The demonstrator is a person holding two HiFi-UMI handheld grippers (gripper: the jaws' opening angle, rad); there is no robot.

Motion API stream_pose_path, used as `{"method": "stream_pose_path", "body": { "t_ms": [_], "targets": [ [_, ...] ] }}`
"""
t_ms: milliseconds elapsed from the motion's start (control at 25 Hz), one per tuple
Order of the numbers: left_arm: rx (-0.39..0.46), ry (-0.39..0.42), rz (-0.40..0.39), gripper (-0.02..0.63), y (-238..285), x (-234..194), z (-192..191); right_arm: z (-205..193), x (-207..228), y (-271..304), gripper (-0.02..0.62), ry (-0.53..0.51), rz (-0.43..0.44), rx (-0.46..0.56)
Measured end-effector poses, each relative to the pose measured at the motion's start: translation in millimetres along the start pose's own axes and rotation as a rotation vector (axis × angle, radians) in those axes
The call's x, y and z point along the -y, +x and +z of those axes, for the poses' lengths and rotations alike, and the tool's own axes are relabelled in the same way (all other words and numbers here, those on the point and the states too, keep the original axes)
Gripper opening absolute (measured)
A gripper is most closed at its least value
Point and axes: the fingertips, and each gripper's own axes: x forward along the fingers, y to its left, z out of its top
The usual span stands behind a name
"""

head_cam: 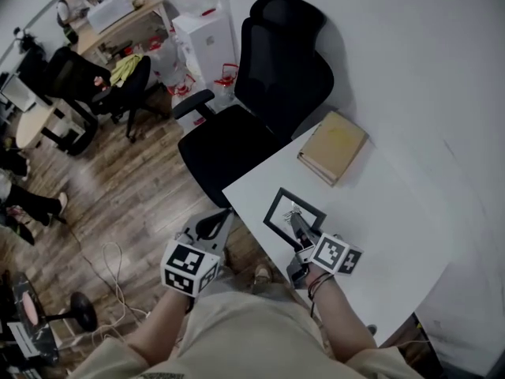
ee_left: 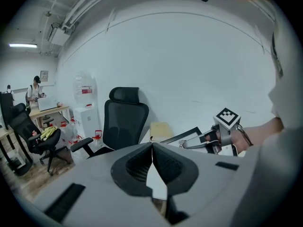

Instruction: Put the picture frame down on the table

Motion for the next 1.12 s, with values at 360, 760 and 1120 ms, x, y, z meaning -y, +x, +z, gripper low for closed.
{"method": "stream_pose_path", "body": {
  "t_ms": [360,760,1120],
  "targets": [
    [-0.056,0.003,-0.074,0.021,26,-32,-15,-10,14,43,0.032,0.096,-0.074,0.009],
    [-0.127,0.003,-0.158,0.021,42,-88,-32,-38,9,99,0.032,0.107,-0.144,-0.001],
    [-0.188,0.019,-0.246,0.022,53,-123,-51,-64,31,148,0.032,0.245,-0.216,0.006]
  ]
}}
